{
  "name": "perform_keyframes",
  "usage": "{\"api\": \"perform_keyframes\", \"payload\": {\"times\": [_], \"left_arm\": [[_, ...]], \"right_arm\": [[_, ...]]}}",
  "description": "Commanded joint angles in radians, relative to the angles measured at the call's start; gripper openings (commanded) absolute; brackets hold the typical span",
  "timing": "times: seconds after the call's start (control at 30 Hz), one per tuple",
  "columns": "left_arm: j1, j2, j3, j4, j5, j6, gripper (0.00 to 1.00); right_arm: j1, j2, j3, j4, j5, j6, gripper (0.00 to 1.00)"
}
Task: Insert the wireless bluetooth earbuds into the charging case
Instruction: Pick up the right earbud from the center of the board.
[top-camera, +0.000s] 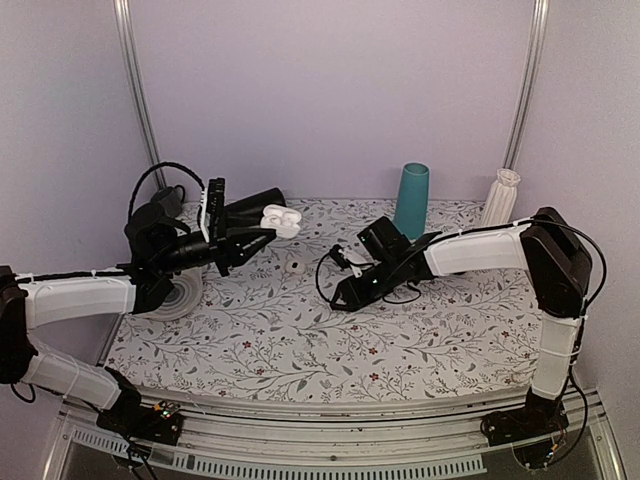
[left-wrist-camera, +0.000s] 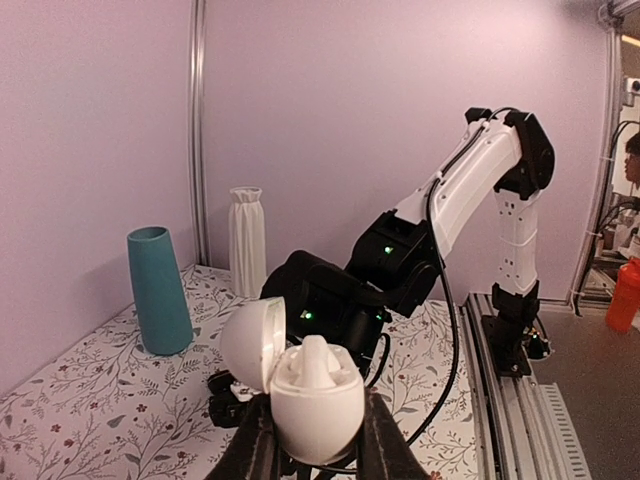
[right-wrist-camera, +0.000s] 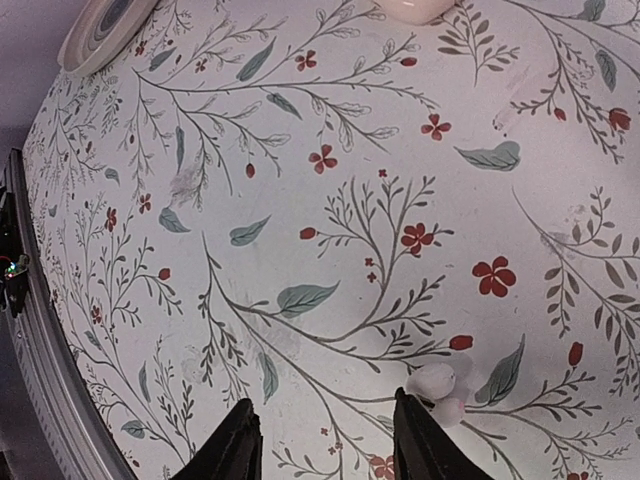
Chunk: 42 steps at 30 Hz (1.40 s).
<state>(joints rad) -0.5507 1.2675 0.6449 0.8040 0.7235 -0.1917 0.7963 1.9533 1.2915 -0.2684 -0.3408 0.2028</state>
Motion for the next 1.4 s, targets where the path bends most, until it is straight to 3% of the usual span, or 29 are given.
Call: {"api": "perform_keyframes", "payload": {"times": [0.0,1.37], "left_arm": [[0.011,-0.028,-0.01,-0.001,-0.009,0.006,0.0],[0.011,-0.02,0.008,-0.02,-0.006,0.003,0.0]], "right_arm": [[-0.007,0.031,0.021,-0.037,-0.015,0.015,0.45],[-0.028,0.056,-0.022,0.028,-0.033,0.018,0.45]]}}
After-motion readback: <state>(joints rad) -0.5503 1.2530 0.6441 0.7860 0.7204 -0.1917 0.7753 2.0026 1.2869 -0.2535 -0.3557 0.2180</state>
